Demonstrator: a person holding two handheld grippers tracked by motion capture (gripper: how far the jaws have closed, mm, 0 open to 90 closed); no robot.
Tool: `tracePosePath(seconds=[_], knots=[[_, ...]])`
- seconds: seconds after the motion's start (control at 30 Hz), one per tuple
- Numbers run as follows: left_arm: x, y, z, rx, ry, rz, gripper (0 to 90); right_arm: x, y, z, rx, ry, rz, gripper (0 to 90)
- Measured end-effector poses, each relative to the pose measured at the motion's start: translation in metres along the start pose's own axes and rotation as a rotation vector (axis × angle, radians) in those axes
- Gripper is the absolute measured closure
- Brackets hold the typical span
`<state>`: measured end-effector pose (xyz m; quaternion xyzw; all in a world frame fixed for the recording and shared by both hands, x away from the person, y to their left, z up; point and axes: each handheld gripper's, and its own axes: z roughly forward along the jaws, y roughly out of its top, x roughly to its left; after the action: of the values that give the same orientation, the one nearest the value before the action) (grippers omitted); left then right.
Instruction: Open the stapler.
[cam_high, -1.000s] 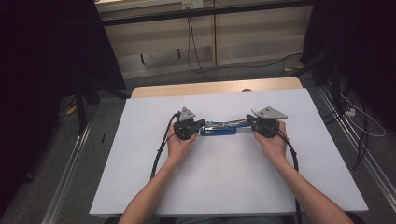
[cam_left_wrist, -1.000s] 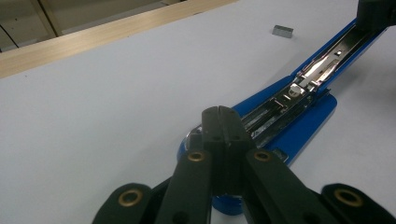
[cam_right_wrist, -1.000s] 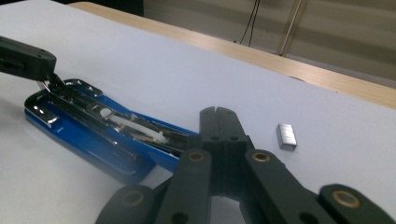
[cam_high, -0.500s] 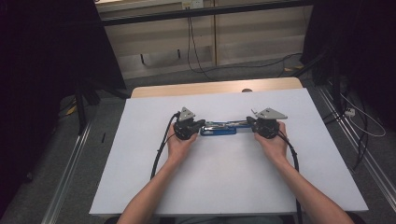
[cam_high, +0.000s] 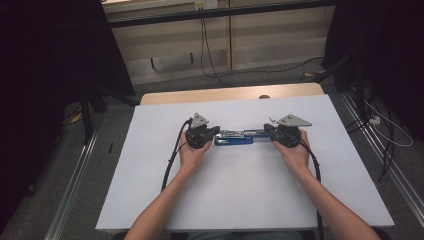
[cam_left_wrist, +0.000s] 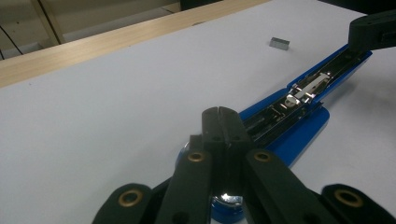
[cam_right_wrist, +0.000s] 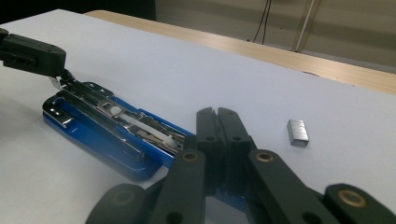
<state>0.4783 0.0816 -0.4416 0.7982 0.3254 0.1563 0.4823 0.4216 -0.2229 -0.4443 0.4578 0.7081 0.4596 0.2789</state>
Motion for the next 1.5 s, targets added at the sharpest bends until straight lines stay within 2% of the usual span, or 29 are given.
tracePosePath(seconds=[0.13, 0.23, 0.3, 0.4, 0.43, 0.47, 0.5, 0.57, 0.6, 0.63, 0.67, 0.73, 0.8, 0.87, 0.93, 1.0, 1.07, 1.17, 1.27, 1.37, 1.43, 1.5], knots=[[0.005, 0.001, -0.004, -0.022, -0.012, -0.029, 90.0, -0.001, 0.001, -0.001, -0.007, 0.013, 0.001, 84.5], [0.007, 0.002, -0.009, -0.028, -0.018, -0.031, 82.5, -0.001, 0.001, -0.002, -0.004, 0.021, 0.011, 76.6], [0.007, 0.002, -0.012, -0.029, -0.011, -0.025, 78.2, -0.002, 0.002, -0.002, -0.009, 0.035, 0.012, 75.2], [0.006, 0.003, -0.016, -0.034, 0.011, -0.026, 64.5, -0.002, 0.003, -0.005, -0.013, 0.046, 0.016, 71.2], [0.005, 0.003, -0.017, -0.036, 0.007, -0.025, 62.9, -0.002, 0.003, -0.006, -0.012, 0.049, 0.016, 68.1], [0.005, 0.003, -0.018, -0.034, 0.01, -0.023, 54.9, -0.001, 0.003, -0.007, -0.01, 0.059, 0.019, 62.8], [0.004, 0.003, -0.018, -0.037, 0.018, -0.03, 54.9, -0.001, 0.003, -0.007, -0.01, 0.059, 0.019, 62.8], [0.003, 0.004, -0.02, -0.036, 0.022, -0.037, 44.3, -0.001, 0.004, -0.008, -0.012, 0.063, 0.021, 59.7], [0.001, 0.005, -0.021, -0.047, 0.024, -0.05, 43.1, -0.001, 0.004, -0.008, -0.014, 0.065, 0.021, 56.7], [0.001, 0.005, -0.022, -0.041, 0.03, -0.034, 39.3, -0.001, 0.004, -0.008, -0.013, 0.063, 0.024, 52.7], [0.0, 0.006, -0.023, -0.038, 0.038, -0.037, 33.4, 0.0, 0.004, -0.008, -0.012, 0.064, 0.024, 51.0], [-0.001, 0.006, -0.026, -0.037, 0.039, -0.037, 24.4, 0.0, 0.004, -0.008, -0.015, 0.071, 0.023, 48.0], [-0.002, 0.005, -0.029, -0.043, 0.04, -0.046, 17.4, 0.001, 0.005, -0.009, -0.022, 0.069, 0.021, 40.1], [-0.002, 0.003, -0.033, -0.043, 0.035, -0.055, 10.1, 0.001, 0.005, -0.01, -0.023, 0.067, 0.024, 35.8], [-0.002, 0.0, -0.039, -0.04, 0.04, -0.045, 7.8, 0.0, 0.005, -0.011, -0.019, 0.063, 0.023, 29.6], [-0.002, -0.003, -0.044, -0.045, 0.042, -0.056, 4.7, 0.0, 0.005, -0.011, -0.013, 0.074, 0.035, 26.8], [-0.002, -0.005, -0.05, -0.058, 0.059, -0.056, 4.2, 0.0, 0.004, -0.012, -0.013, 0.069, 0.036, 19.2], [-0.001, -0.007, -0.057, -0.054, 0.025, -0.058, 4.6, -0.001, 0.005, -0.014, -0.017, 0.073, 0.04, 17.2], [-0.002, -0.011, -0.066, -0.075, 0.048, -0.043, 4.5, -0.003, 0.005, -0.017, -0.016, 0.068, 0.032, 14.3], [-0.003, -0.014, -0.074, -0.065, 0.079, -0.043, 4.5, -0.005, 0.004, -0.019, -0.015, 0.073, 0.036, 13.7], [-0.003, -0.02, -0.079, -0.073, 0.078, -0.052, 4.7, -0.006, 0.004, -0.019, -0.013, 0.07, 0.036, 13.2], [-0.002, -0.025, -0.083, -0.061, 0.075, -0.052, 5.2, -0.008, 0.004, -0.02, -0.011, 0.064, 0.036, 13.1]])
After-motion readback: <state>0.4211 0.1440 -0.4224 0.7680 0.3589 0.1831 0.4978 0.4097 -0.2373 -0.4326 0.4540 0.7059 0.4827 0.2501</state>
